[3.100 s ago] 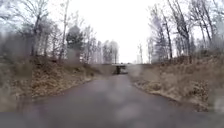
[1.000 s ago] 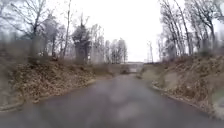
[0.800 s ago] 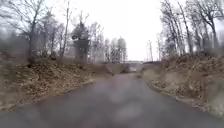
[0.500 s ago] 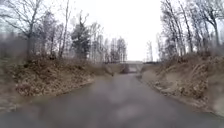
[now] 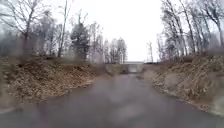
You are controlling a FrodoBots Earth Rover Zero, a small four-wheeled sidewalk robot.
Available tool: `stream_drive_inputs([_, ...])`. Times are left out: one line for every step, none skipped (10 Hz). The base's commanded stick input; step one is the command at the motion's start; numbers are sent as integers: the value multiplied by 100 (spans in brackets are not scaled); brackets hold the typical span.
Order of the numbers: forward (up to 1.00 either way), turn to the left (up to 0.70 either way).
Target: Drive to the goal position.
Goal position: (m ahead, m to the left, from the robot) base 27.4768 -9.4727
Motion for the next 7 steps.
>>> stream_drive_inputs([100, 0])
stream_drive_inputs([100, 0])
stream_drive_inputs([100, 0])
stream_drive_inputs([100, 0])
stream_drive_inputs([100, 0])
stream_drive_inputs([100, 0])
stream_drive_inputs([100, 0])
